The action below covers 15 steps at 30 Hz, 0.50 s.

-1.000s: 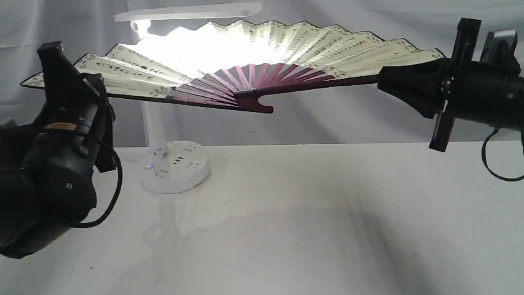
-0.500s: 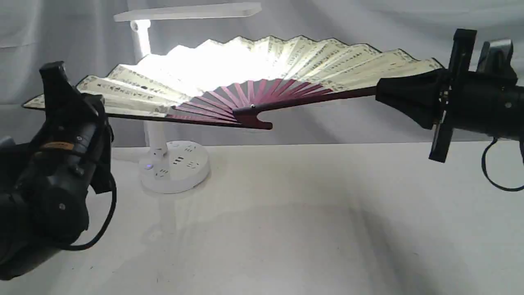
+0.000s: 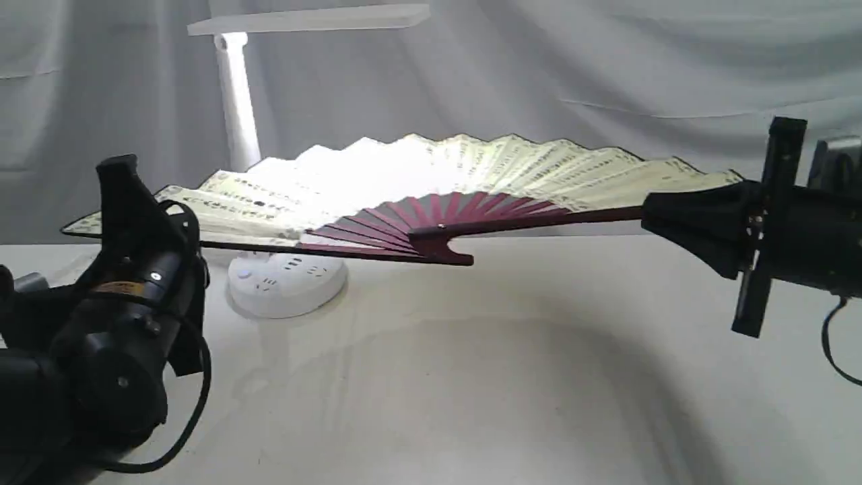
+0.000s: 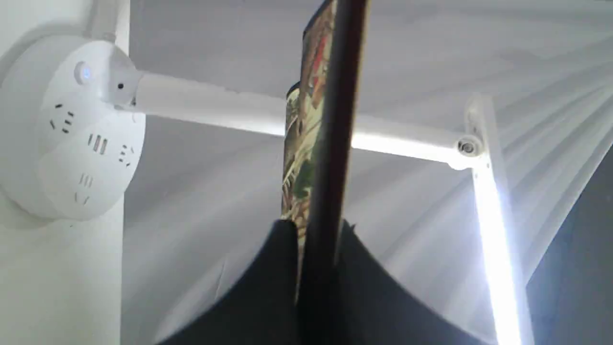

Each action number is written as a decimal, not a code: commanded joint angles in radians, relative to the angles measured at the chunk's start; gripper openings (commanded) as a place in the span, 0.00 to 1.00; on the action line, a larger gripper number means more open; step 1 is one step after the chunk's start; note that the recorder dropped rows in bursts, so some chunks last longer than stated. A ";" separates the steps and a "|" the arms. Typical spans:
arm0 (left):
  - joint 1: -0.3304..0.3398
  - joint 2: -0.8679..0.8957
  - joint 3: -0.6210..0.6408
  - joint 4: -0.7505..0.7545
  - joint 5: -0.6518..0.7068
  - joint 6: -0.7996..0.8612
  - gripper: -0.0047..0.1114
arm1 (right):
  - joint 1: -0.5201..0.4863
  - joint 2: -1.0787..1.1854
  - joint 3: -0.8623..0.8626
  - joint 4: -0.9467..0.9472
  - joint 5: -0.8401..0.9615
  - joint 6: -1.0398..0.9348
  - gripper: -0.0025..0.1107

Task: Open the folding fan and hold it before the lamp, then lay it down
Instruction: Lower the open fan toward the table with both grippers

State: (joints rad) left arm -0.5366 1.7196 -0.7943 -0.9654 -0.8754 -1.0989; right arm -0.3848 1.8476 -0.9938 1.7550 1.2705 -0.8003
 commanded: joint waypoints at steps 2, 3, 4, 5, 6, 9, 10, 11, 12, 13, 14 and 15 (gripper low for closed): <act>-0.016 0.013 0.003 -0.079 -0.062 -0.022 0.04 | -0.088 -0.002 0.063 -0.019 -0.049 -0.092 0.02; -0.024 0.025 0.003 -0.079 -0.060 -0.022 0.04 | -0.105 -0.002 0.077 -0.019 -0.049 -0.098 0.02; -0.033 0.036 0.003 -0.079 -0.059 -0.022 0.04 | -0.120 -0.002 0.090 -0.021 -0.049 -0.100 0.02; -0.042 0.053 0.003 -0.083 -0.059 -0.026 0.04 | -0.133 -0.002 0.104 -0.021 -0.049 -0.106 0.02; -0.056 0.068 0.003 -0.089 -0.064 -0.034 0.04 | -0.149 -0.002 0.118 -0.021 -0.049 -0.119 0.02; -0.093 0.110 -0.002 -0.099 -0.066 -0.071 0.04 | -0.187 -0.002 0.152 -0.021 -0.049 -0.145 0.02; -0.105 0.126 -0.002 -0.102 -0.069 -0.086 0.04 | -0.198 -0.002 0.161 -0.021 -0.049 -0.148 0.02; -0.114 0.137 -0.005 -0.102 -0.070 -0.105 0.04 | -0.206 -0.002 0.169 -0.021 -0.049 -0.154 0.02; -0.126 0.156 -0.007 -0.102 -0.070 -0.109 0.04 | -0.216 -0.002 0.177 -0.021 -0.049 -0.159 0.02; -0.132 0.169 -0.010 -0.102 -0.070 -0.109 0.04 | -0.223 -0.002 0.183 -0.021 -0.049 -0.164 0.02; -0.140 0.185 -0.014 -0.102 -0.068 -0.109 0.04 | -0.232 -0.002 0.189 -0.023 -0.049 -0.167 0.02; -0.152 0.199 -0.022 -0.102 -0.066 -0.109 0.04 | -0.236 -0.002 0.193 -0.023 -0.049 -0.169 0.02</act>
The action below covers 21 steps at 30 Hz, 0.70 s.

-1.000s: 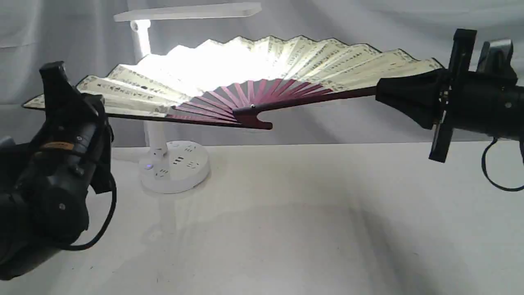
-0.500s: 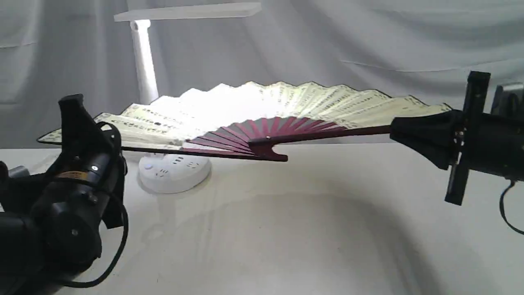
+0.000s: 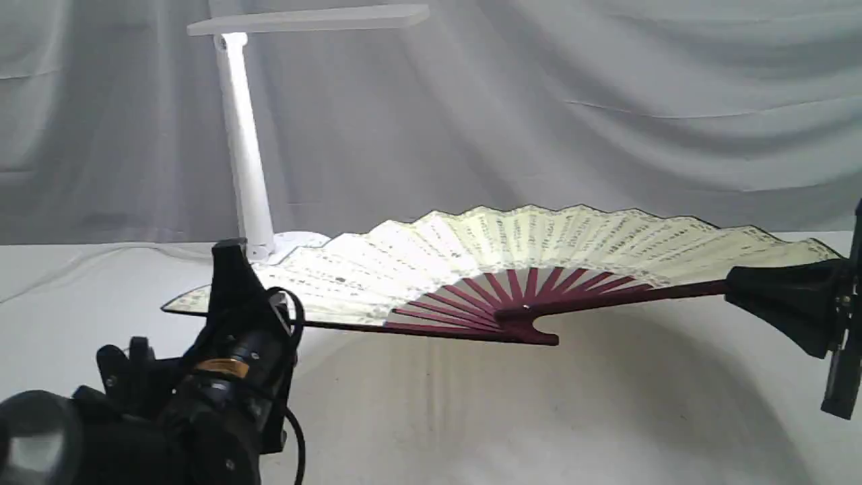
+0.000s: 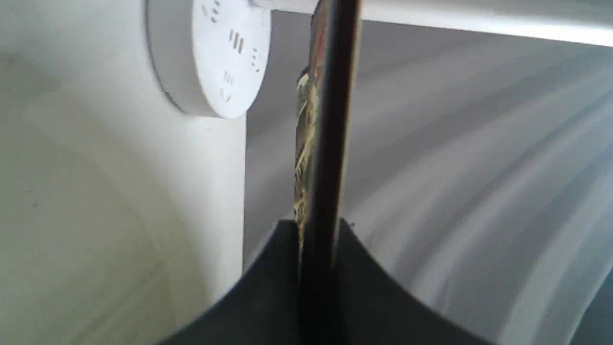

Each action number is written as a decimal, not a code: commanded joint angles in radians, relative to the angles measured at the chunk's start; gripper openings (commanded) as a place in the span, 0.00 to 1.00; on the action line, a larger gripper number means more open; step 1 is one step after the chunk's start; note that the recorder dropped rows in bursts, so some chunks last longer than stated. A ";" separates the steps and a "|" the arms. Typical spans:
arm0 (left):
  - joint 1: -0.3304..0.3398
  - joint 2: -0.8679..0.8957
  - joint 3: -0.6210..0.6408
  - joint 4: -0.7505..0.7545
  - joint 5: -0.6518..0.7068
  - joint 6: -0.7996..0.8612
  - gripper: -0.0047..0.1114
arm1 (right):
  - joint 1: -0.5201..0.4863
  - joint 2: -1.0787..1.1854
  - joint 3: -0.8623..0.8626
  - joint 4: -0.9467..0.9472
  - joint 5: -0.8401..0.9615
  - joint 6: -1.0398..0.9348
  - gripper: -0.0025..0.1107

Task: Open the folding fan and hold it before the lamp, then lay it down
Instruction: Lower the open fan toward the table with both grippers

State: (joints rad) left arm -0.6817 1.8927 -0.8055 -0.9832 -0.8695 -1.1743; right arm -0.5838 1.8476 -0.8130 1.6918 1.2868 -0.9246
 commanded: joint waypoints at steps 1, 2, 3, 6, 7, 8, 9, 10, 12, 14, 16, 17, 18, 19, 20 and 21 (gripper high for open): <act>-0.015 0.041 -0.016 -0.084 -0.071 -0.034 0.04 | -0.044 -0.002 0.018 0.038 -0.066 -0.047 0.02; -0.025 0.054 -0.023 -0.084 -0.071 -0.036 0.04 | -0.046 0.001 0.019 0.036 -0.066 -0.050 0.02; -0.033 0.068 -0.033 -0.087 -0.069 -0.036 0.04 | -0.047 0.010 0.019 0.036 -0.066 -0.055 0.02; -0.055 0.104 -0.066 -0.087 -0.068 -0.036 0.04 | -0.047 0.045 0.019 0.016 -0.066 -0.059 0.02; -0.061 0.118 -0.077 -0.087 -0.067 -0.036 0.04 | -0.047 0.060 0.019 0.008 -0.066 -0.060 0.02; -0.064 0.124 -0.082 -0.084 -0.067 -0.036 0.04 | -0.047 0.072 0.019 0.006 -0.066 -0.064 0.02; -0.068 0.138 -0.089 -0.080 -0.067 -0.036 0.04 | -0.047 0.089 0.019 0.004 -0.066 -0.072 0.02; -0.068 0.146 -0.092 -0.074 -0.057 -0.036 0.04 | -0.047 0.102 0.019 0.004 -0.066 -0.074 0.02; -0.068 0.159 -0.092 -0.073 -0.041 -0.036 0.04 | -0.047 0.131 0.019 0.006 -0.066 -0.089 0.02; -0.068 0.169 -0.092 -0.071 -0.040 -0.036 0.05 | -0.047 0.150 0.019 0.010 -0.066 -0.094 0.02; -0.068 0.178 -0.092 -0.071 -0.040 -0.036 0.06 | -0.047 0.168 0.019 0.013 -0.066 -0.099 0.02; -0.068 0.183 -0.092 -0.071 -0.040 -0.036 0.07 | -0.047 0.173 0.019 0.016 -0.066 -0.104 0.02; -0.068 0.189 -0.092 -0.066 -0.040 -0.036 0.07 | -0.047 0.186 0.019 0.026 -0.066 -0.106 0.02; -0.068 0.193 -0.092 -0.056 -0.040 -0.036 0.08 | -0.047 0.195 0.019 0.026 -0.066 -0.107 0.02; -0.068 0.200 -0.092 -0.049 -0.040 -0.036 0.09 | -0.047 0.200 0.019 0.035 -0.066 -0.109 0.02; -0.068 0.203 -0.092 -0.047 -0.040 -0.036 0.09 | -0.047 0.207 0.019 0.037 -0.066 -0.118 0.02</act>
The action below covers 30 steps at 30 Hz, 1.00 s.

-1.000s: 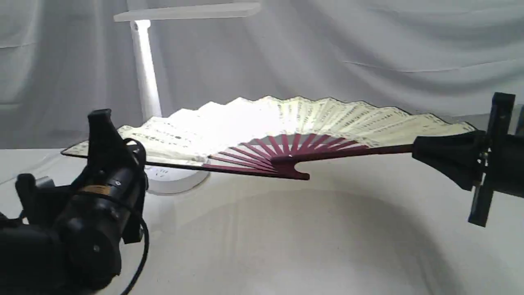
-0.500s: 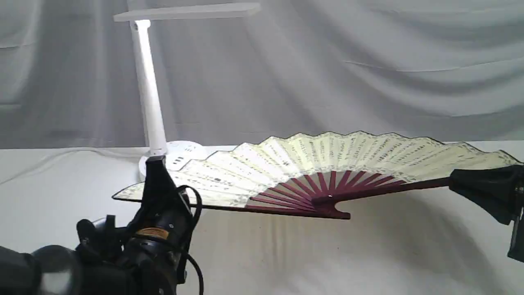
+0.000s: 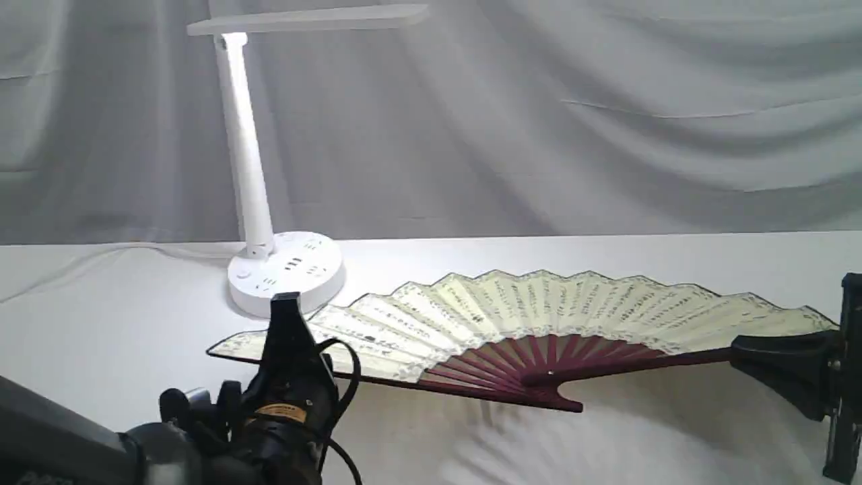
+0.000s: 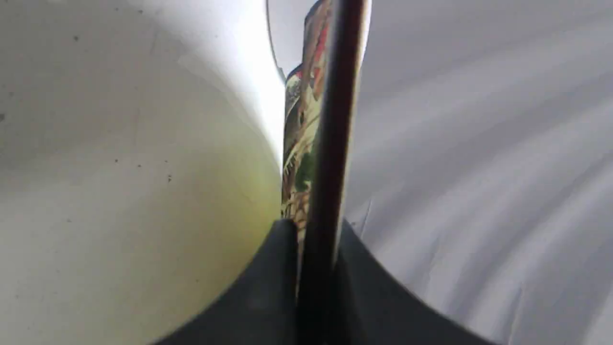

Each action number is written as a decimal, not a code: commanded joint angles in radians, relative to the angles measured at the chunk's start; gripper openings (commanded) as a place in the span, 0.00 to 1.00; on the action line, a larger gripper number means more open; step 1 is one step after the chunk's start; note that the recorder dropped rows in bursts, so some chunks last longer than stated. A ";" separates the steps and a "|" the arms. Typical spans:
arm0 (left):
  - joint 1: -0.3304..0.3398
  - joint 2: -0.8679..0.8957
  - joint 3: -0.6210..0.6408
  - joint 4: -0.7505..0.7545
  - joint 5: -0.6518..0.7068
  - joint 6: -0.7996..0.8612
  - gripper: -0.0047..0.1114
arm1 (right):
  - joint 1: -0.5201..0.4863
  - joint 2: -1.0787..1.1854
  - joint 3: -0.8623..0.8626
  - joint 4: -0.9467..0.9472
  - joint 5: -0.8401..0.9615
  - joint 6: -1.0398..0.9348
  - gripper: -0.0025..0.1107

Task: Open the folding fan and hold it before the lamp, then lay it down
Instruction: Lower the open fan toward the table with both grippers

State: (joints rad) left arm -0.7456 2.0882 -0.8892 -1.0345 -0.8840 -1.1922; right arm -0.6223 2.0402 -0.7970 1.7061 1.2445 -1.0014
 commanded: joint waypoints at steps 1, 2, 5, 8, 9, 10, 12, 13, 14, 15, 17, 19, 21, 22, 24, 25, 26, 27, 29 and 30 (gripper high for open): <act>-0.004 0.013 -0.009 0.007 -0.024 -0.018 0.10 | -0.008 0.021 0.003 0.025 -0.023 -0.047 0.02; -0.004 0.017 -0.009 0.007 -0.024 -0.022 0.11 | -0.008 0.023 0.003 0.028 -0.023 -0.051 0.02; -0.004 0.019 -0.013 0.009 -0.024 -0.043 0.13 | -0.008 0.026 0.003 0.030 -0.023 -0.080 0.02; -0.004 0.019 -0.013 0.009 -0.024 -0.043 0.15 | -0.008 0.025 0.003 0.038 -0.023 -0.082 0.02; -0.004 0.019 -0.013 0.009 -0.024 -0.043 0.16 | -0.008 0.025 0.003 0.038 -0.023 -0.082 0.02; -0.002 0.021 -0.013 0.009 -0.024 -0.039 0.16 | -0.008 0.025 0.003 0.038 -0.023 -0.082 0.02; -0.002 0.023 -0.013 0.009 -0.024 -0.039 0.17 | -0.008 0.025 0.003 0.038 -0.023 -0.082 0.02; -0.002 0.025 -0.013 0.009 -0.024 -0.038 0.17 | -0.008 0.025 0.003 0.038 -0.023 -0.082 0.02; -0.002 0.027 -0.013 0.009 -0.024 -0.038 0.18 | -0.008 0.025 0.003 0.038 -0.024 -0.082 0.02; -0.002 0.029 -0.015 0.009 -0.024 -0.038 0.18 | -0.008 0.025 0.003 0.038 -0.034 -0.082 0.02; -0.002 0.034 -0.021 0.014 -0.024 -0.038 0.19 | -0.008 0.025 0.003 0.038 -0.058 -0.082 0.02; -0.002 0.036 -0.027 0.024 -0.017 -0.038 0.22 | -0.008 0.025 0.003 0.027 -0.074 -0.082 0.02; -0.002 0.038 -0.029 0.023 -0.015 -0.038 0.25 | -0.008 0.025 0.003 0.025 -0.082 -0.082 0.02; -0.002 0.038 -0.029 0.023 -0.015 -0.038 0.27 | -0.008 0.025 0.003 0.027 -0.082 -0.082 0.02; -0.002 0.040 -0.029 0.023 -0.015 -0.038 0.28 | -0.008 0.025 0.003 0.038 -0.086 -0.098 0.02; -0.002 0.040 -0.029 0.023 -0.015 -0.038 0.28 | -0.008 0.025 0.003 0.038 -0.086 -0.106 0.02; -0.002 0.040 -0.029 0.023 -0.009 -0.038 0.28 | -0.008 0.025 0.003 0.038 -0.086 -0.118 0.02; -0.002 0.040 -0.029 0.025 -0.004 -0.038 0.28 | -0.008 0.025 0.003 0.038 -0.086 -0.127 0.02; -0.002 0.040 -0.029 0.024 -0.002 -0.033 0.28 | -0.008 0.025 0.003 0.038 -0.086 -0.137 0.02; -0.002 0.040 -0.029 0.028 -0.002 -0.029 0.28 | -0.008 0.025 0.003 0.038 -0.086 -0.137 0.02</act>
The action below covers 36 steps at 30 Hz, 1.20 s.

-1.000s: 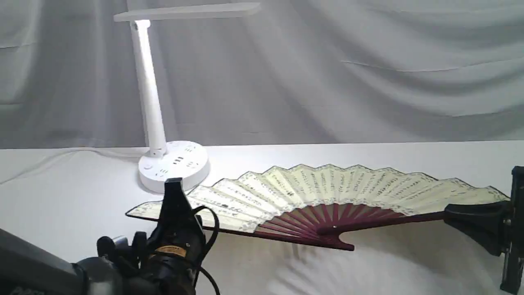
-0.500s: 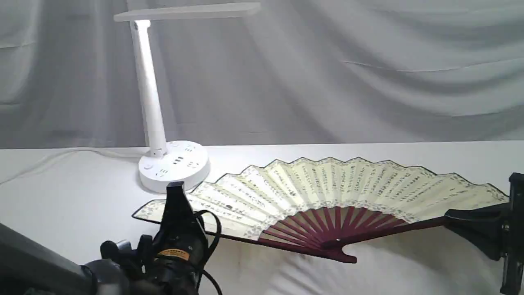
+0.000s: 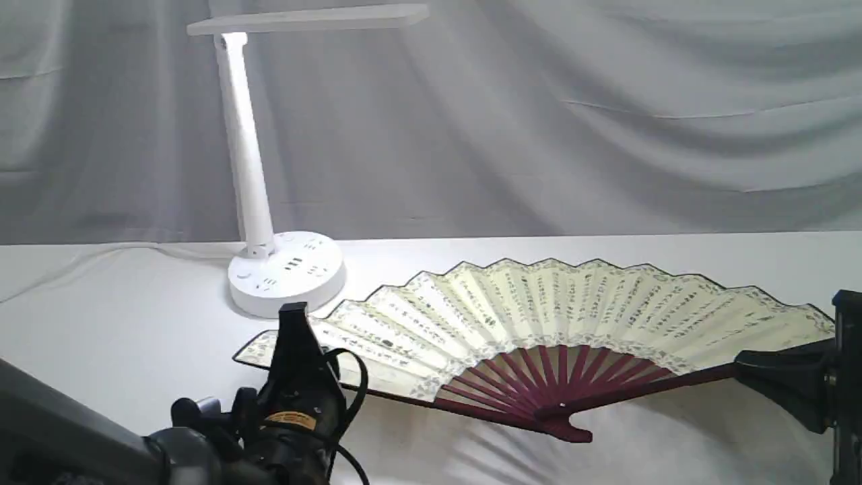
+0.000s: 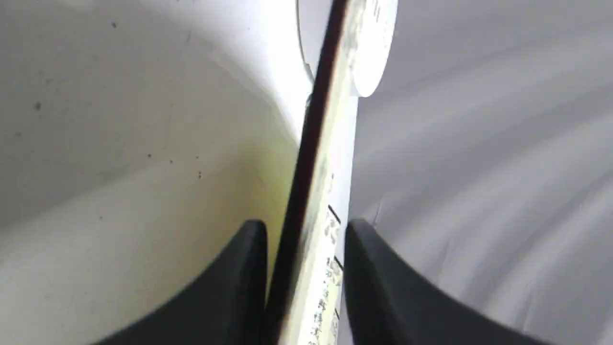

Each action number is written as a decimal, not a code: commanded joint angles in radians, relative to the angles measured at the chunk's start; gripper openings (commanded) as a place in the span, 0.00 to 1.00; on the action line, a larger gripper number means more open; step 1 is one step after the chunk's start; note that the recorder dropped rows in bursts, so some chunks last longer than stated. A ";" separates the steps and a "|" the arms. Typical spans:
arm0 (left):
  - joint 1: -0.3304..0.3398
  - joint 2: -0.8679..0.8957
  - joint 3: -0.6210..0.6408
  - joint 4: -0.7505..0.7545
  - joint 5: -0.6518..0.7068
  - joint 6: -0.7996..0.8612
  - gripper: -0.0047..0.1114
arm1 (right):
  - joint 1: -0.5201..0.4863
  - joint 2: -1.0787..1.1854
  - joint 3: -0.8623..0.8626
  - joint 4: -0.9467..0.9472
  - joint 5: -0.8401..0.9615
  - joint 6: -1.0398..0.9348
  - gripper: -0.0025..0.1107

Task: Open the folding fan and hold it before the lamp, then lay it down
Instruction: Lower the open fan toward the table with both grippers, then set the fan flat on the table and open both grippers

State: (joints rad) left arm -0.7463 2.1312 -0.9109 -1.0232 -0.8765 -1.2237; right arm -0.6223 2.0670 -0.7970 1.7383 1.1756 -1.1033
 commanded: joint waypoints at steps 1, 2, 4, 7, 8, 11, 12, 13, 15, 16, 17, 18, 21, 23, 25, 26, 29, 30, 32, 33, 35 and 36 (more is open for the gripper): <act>-0.002 -0.003 -0.007 0.017 -0.009 0.003 0.28 | -0.008 -0.002 0.003 0.006 -0.017 -0.035 0.02; -0.002 -0.003 -0.007 0.017 -0.009 0.003 0.28 | -0.008 -0.002 0.003 0.006 -0.017 -0.035 0.02; -0.002 -0.003 -0.007 0.017 -0.009 0.005 0.28 | -0.008 -0.002 0.003 0.006 -0.017 -0.035 0.02; -0.002 -0.003 -0.007 0.017 -0.009 0.005 0.34 | -0.008 -0.002 0.003 0.006 -0.015 -0.037 0.02; -0.002 -0.003 -0.007 0.017 -0.009 0.005 0.37 | -0.008 -0.002 0.003 0.006 -0.015 -0.037 0.02; -0.002 -0.003 -0.007 0.017 -0.009 0.005 0.51 | -0.008 -0.002 0.003 0.006 -0.015 -0.040 0.02; -0.002 -0.003 -0.007 0.017 -0.009 0.005 0.52 | -0.008 -0.002 0.003 0.006 -0.018 -0.040 0.02; -0.002 -0.003 -0.007 0.017 -0.009 0.005 0.53 | -0.008 -0.002 0.003 0.006 -0.023 -0.043 0.02; -0.002 -0.003 -0.007 0.017 0.002 0.005 0.55 | -0.008 -0.002 0.003 0.006 -0.035 -0.048 0.02; -0.002 -0.003 -0.007 0.017 0.014 0.005 0.56 | -0.008 -0.002 0.003 0.006 -0.042 -0.049 0.02; -0.002 -0.003 -0.007 0.017 0.024 0.005 0.58 | -0.008 -0.002 0.003 0.006 -0.042 -0.054 0.02; -0.002 -0.003 -0.007 0.017 0.029 0.005 0.60 | -0.008 -0.002 0.003 0.006 -0.042 -0.061 0.02; -0.002 -0.003 -0.007 0.017 0.069 0.005 0.67 | -0.008 -0.002 0.003 0.006 -0.044 -0.071 0.02; 0.003 -0.003 -0.007 0.029 0.107 0.006 0.70 | -0.008 -0.002 0.003 0.006 -0.035 -0.070 0.02; 0.010 -0.003 -0.007 0.036 0.145 0.006 0.71 | -0.008 -0.002 0.003 0.006 -0.039 -0.070 0.02; 0.015 -0.003 -0.007 0.036 0.155 0.006 0.71 | -0.008 -0.002 0.003 0.006 -0.044 -0.072 0.02; 0.046 -0.008 -0.007 0.096 0.206 0.022 0.70 | -0.008 -0.002 0.003 0.006 -0.076 -0.085 0.02; 0.053 -0.013 -0.007 0.112 0.234 0.029 0.70 | -0.008 -0.002 0.003 0.006 -0.089 -0.085 0.02; 0.089 -0.030 -0.007 0.175 0.311 0.031 0.70 | -0.008 -0.002 0.003 0.006 -0.124 -0.085 0.02; 0.100 -0.036 -0.007 0.187 0.334 0.031 0.70 | -0.008 -0.002 0.003 0.006 -0.132 -0.085 0.02; 0.129 -0.050 -0.007 0.211 0.369 0.031 0.70 | -0.008 -0.002 -0.007 0.006 -0.153 -0.085 0.02; 0.141 -0.059 -0.007 0.236 0.381 0.033 0.70 | -0.008 -0.002 -0.016 0.006 -0.153 -0.085 0.02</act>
State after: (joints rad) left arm -0.6250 2.0897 -0.9148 -0.8258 -0.5384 -1.2052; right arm -0.6223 2.0670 -0.8039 1.7405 1.0507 -1.1716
